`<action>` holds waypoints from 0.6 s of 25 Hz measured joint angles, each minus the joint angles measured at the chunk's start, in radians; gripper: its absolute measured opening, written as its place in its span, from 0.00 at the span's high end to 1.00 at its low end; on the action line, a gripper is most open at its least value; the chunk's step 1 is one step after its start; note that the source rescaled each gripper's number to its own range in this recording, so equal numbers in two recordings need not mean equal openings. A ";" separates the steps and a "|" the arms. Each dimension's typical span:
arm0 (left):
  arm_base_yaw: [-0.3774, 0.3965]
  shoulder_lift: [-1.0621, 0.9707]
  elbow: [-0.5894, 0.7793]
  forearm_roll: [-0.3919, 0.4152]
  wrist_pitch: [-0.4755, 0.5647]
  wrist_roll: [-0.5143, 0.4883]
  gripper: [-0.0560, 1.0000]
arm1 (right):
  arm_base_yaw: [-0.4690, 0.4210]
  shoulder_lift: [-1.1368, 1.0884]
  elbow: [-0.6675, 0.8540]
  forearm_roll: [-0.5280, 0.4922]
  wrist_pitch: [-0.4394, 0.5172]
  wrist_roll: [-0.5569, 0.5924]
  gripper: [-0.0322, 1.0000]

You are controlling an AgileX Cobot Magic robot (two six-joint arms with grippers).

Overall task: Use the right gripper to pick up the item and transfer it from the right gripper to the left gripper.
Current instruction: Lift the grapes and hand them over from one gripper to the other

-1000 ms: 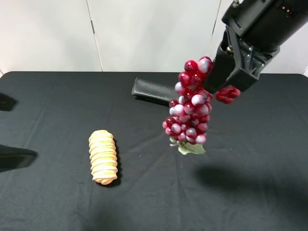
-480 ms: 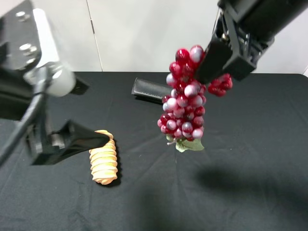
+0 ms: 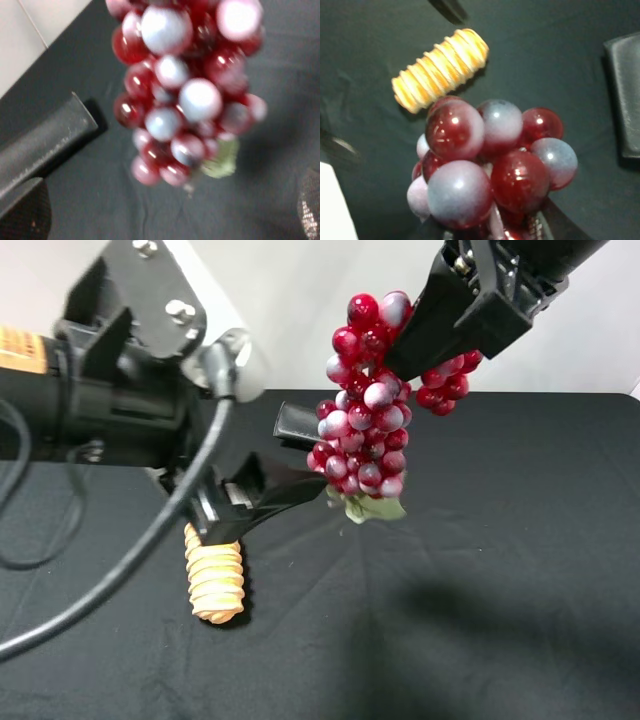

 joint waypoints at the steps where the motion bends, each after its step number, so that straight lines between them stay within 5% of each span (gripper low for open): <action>1: -0.001 0.015 0.000 0.000 -0.028 -0.001 0.01 | 0.000 0.000 0.000 0.016 0.000 0.000 0.97; 15: -0.001 0.116 0.000 -0.003 -0.232 -0.122 0.01 | 0.000 0.000 0.000 0.176 -0.014 0.001 0.97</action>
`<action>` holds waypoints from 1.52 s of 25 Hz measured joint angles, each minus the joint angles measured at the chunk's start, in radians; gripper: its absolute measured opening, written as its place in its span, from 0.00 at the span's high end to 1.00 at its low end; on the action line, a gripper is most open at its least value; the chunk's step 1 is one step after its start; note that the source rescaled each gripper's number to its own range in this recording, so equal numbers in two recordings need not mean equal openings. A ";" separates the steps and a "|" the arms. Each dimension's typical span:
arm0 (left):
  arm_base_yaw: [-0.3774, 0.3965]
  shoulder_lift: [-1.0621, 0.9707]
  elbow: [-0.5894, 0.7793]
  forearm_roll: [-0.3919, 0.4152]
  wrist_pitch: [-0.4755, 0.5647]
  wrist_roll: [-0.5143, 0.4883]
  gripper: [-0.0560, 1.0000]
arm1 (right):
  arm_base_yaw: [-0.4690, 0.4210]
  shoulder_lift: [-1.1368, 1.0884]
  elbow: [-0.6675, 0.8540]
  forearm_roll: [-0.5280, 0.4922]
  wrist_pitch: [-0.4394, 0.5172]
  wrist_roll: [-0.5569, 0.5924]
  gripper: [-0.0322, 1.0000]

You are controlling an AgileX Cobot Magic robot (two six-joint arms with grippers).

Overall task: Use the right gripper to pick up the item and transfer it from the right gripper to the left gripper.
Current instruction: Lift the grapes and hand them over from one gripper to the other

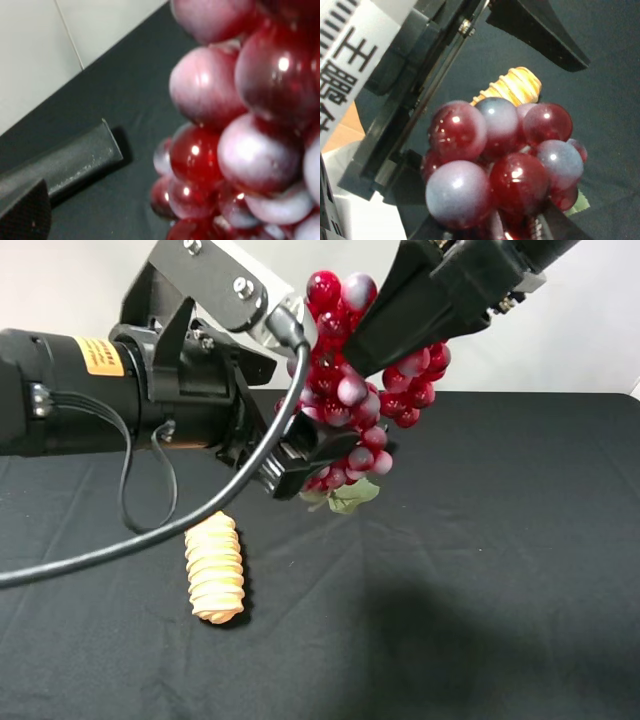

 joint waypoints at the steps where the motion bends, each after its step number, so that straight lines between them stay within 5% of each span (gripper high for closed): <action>1: 0.000 0.000 0.000 0.000 -0.003 -0.004 0.01 | 0.000 0.000 0.000 0.008 -0.002 0.000 0.97; 8: 0.000 0.000 0.000 0.000 -0.010 -0.011 0.06 | 0.000 0.000 0.000 0.090 -0.017 -0.001 0.97; 10: 0.000 0.000 0.000 0.000 -0.011 -0.011 0.19 | 0.000 0.000 0.000 0.095 -0.017 -0.001 0.97; 14: 0.000 0.000 0.000 0.000 -0.014 -0.011 0.71 | 0.000 0.000 0.000 0.100 -0.023 -0.001 0.97; 18: -0.003 0.000 0.000 0.000 -0.014 -0.011 0.85 | 0.000 0.001 0.000 0.102 -0.026 -0.001 0.97; 26: -0.003 0.000 0.000 0.000 -0.012 -0.011 0.88 | 0.000 0.001 0.000 0.064 -0.028 0.005 0.94; 30: -0.003 0.000 0.000 -0.001 -0.007 -0.011 0.90 | 0.000 0.001 -0.001 -0.028 -0.028 0.050 0.24; 31: -0.003 0.000 0.000 -0.001 -0.006 -0.011 0.90 | 0.000 0.001 -0.001 -0.056 -0.027 0.063 0.14; 34: -0.003 0.000 0.000 -0.001 -0.006 -0.011 0.90 | 0.000 0.001 -0.001 -0.114 -0.023 0.083 0.03; 38: -0.003 0.000 0.001 -0.001 -0.006 -0.011 0.92 | 0.000 0.001 -0.001 -0.148 0.001 0.086 0.00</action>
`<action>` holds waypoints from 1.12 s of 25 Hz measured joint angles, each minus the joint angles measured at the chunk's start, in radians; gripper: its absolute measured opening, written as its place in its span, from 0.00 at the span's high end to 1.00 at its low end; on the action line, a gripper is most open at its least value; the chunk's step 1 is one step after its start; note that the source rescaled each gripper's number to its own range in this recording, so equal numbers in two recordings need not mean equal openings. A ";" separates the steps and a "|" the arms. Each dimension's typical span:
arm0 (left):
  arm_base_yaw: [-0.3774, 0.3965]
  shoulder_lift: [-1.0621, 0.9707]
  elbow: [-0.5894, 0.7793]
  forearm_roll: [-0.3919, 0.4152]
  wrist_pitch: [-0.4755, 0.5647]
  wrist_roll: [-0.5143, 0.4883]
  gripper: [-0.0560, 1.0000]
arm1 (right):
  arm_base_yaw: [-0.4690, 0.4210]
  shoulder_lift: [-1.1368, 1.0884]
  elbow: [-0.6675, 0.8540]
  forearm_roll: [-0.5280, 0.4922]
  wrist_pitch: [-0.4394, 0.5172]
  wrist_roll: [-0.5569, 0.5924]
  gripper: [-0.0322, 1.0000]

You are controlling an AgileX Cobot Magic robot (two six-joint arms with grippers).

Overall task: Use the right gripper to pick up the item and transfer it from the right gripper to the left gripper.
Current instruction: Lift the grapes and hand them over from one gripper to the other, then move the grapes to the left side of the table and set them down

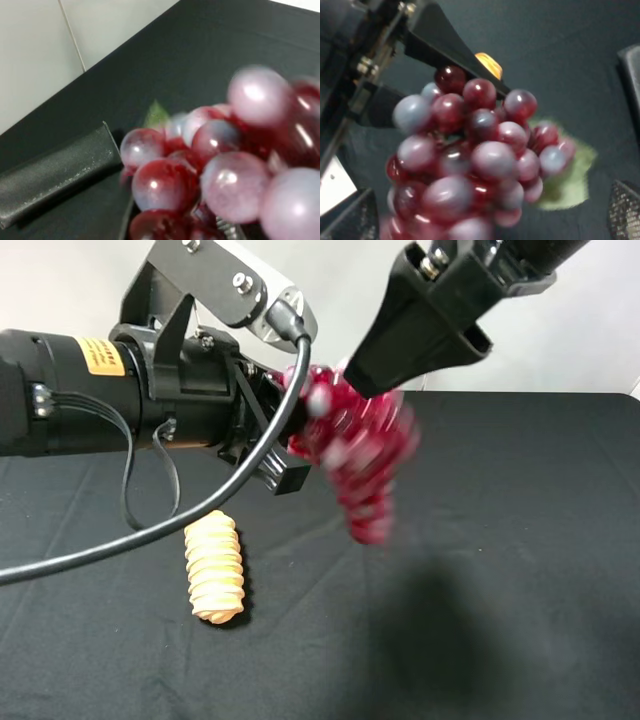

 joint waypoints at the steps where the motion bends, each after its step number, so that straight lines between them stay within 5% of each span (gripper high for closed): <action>1: 0.000 0.000 0.000 0.000 0.000 0.000 0.92 | 0.000 0.000 -0.001 -0.007 0.013 0.000 0.00; 7: 0.000 0.001 0.000 0.000 0.000 0.000 0.92 | 0.000 0.000 -0.003 -0.039 0.090 0.037 0.00; 28: 0.000 0.009 0.000 0.000 0.000 0.000 0.93 | 0.000 -0.269 0.063 -0.183 0.093 0.398 0.00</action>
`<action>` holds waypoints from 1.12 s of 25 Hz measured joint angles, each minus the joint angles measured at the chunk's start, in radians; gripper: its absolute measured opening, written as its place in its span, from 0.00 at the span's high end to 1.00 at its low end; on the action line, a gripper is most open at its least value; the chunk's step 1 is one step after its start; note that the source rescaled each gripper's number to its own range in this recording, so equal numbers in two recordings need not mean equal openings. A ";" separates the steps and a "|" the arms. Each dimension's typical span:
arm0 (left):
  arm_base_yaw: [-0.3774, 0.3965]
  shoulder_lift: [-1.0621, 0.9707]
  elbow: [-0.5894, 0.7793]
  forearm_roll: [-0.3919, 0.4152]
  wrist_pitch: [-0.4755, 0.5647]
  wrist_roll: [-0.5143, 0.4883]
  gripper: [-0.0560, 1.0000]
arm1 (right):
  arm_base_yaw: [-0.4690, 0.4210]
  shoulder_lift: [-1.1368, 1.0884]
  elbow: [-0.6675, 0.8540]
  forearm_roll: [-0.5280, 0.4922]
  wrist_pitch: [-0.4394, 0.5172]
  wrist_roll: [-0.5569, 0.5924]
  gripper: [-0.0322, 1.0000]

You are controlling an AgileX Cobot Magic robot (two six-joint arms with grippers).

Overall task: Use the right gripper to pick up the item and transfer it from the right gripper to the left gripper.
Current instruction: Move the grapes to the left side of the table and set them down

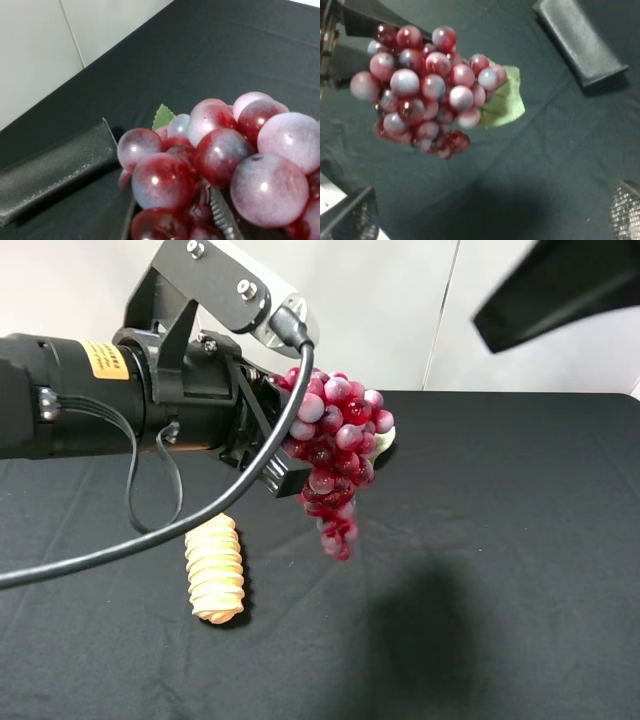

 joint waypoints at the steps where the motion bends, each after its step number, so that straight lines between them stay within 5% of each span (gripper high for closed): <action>1: 0.000 0.000 0.000 0.000 0.000 0.000 0.93 | 0.000 -0.025 0.025 0.000 0.000 0.013 0.00; 20: 0.000 0.000 0.000 0.000 0.000 0.000 0.94 | 0.000 -0.460 0.551 -0.039 0.000 0.121 0.00; 28: 0.000 0.000 0.000 0.000 0.000 0.000 0.94 | 0.000 -0.742 0.761 -0.118 -0.082 0.174 0.00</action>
